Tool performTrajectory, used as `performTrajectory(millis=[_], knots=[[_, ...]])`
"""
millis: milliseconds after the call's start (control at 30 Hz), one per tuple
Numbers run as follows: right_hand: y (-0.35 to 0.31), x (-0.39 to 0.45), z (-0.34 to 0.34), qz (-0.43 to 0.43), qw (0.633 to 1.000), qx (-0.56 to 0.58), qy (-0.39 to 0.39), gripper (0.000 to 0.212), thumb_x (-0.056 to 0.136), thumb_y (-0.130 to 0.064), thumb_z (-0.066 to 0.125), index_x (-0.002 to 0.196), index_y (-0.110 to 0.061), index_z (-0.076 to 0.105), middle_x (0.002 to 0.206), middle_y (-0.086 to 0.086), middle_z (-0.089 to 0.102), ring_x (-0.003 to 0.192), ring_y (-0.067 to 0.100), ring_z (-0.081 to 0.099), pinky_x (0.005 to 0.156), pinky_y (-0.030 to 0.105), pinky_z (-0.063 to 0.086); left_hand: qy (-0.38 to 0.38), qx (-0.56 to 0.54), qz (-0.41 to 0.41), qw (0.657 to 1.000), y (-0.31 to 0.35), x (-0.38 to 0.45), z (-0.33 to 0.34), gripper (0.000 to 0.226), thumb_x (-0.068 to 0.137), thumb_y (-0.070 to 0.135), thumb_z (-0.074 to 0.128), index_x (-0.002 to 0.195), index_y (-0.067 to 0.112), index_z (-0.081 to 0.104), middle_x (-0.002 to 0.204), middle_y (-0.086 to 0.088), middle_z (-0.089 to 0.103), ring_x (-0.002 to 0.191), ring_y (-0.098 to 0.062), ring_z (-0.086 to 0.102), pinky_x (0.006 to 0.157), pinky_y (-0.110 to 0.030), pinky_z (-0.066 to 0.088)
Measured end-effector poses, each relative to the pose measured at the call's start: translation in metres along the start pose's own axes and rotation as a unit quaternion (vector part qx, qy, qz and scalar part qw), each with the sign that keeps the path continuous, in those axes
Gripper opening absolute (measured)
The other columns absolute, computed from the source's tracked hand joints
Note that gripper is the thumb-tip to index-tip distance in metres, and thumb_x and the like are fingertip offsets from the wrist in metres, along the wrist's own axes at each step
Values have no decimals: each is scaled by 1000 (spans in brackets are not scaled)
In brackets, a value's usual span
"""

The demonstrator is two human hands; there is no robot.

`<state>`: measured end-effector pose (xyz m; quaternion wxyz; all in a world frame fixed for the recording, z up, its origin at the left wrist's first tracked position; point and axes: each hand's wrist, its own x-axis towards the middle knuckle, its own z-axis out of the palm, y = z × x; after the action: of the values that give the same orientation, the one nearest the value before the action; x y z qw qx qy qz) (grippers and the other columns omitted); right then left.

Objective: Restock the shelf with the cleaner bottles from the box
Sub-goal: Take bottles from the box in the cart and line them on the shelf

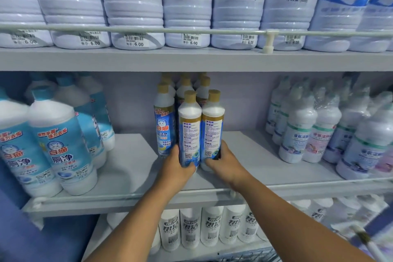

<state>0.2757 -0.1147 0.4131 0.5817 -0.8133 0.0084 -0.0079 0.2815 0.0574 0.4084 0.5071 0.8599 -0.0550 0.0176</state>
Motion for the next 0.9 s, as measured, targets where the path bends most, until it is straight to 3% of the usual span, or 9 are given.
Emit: performTrajectory(millis=[100, 200, 300, 367, 467, 600, 667, 767, 900], knots=[[7, 4, 4, 4, 1000, -12, 24, 58, 85, -19, 74, 134, -26, 45, 122, -9, 63, 105, 0, 61, 89, 23, 52, 43, -25, -20, 999, -15, 8, 8, 62, 65, 51, 71, 122, 36, 51, 126, 8, 66, 111, -13, 66, 92, -43, 57], [6, 4, 7, -8, 999, -22, 49, 57, 86, -23, 75, 134, -25, 45, 120, -11, 62, 101, -1, 61, 85, 20, 51, 63, -27, -33, 997, -27, 14, 14, 63, 61, 57, 69, 117, 36, 52, 122, 7, 67, 107, -14, 67, 88, -44, 58], [4, 1, 6, -33, 998, -27, 41, 56, 87, -21, 71, 136, -30, 46, 118, -18, 61, 102, -6, 60, 87, 14, 51, 63, -21, -24, 998, -13, 7, 9, 55, 67, 45, 74, 118, 33, 56, 117, 7, 69, 102, -12, 68, 87, -39, 59], [5, 0, 5, -37, 998, -37, 40, 52, 89, -21, 71, 134, -31, 47, 112, -21, 59, 96, -10, 58, 74, 4, 47, 57, -13, -25, 998, -13, 6, 9, 47, 73, 31, 75, 117, 32, 58, 115, 7, 70, 99, -10, 68, 87, -37, 58], [5, 1, 5, -37, 996, -51, 61, 48, 90, -20, 71, 132, -26, 48, 106, -19, 58, 89, -6, 59, 65, 3, 44, 62, -21, -28, 997, -15, 7, 8, 42, 75, 24, 75, 112, 33, 58, 113, 7, 71, 96, -10, 69, 86, -41, 59], [5, 2, 7, -65, 994, -62, 65, 45, 90, -23, 70, 128, -31, 47, 110, -20, 57, 93, -10, 60, 70, 3, 46, 81, -19, -23, 996, -15, 9, 9, 39, 78, 23, 82, 110, 27, 58, 106, 9, 71, 87, -7, 69, 78, -31, 58], [6, 2, 7, -64, 994, -71, 61, 46, 92, -23, 69, 133, -27, 47, 114, -19, 58, 92, -12, 59, 70, 2, 44, 86, -11, -15, 996, -15, 9, 9, 39, 77, 27, 81, 109, 28, 59, 108, 9, 70, 90, -9, 69, 78, -33, 59], [7, 3, 7, -54, 994, -68, 73, 48, 92, -21, 70, 134, -22, 47, 122, -10, 57, 94, -2, 60, 71, 3, 43, 96, -1, -14, 995, -17, 9, 9, 36, 75, 25, 76, 105, 32, 58, 109, 6, 68, 92, -12, 66, 80, -34, 58], [7, 2, 10, -65, 992, -74, 73, 46, 92, -26, 69, 133, -24, 48, 126, -7, 53, 101, 7, 58, 86, 19, 47, 95, -11, -19, 995, -19, 8, 10, 33, 80, 19, 77, 103, 27, 55, 101, 8, 68, 88, -10, 66, 77, -29, 54]])
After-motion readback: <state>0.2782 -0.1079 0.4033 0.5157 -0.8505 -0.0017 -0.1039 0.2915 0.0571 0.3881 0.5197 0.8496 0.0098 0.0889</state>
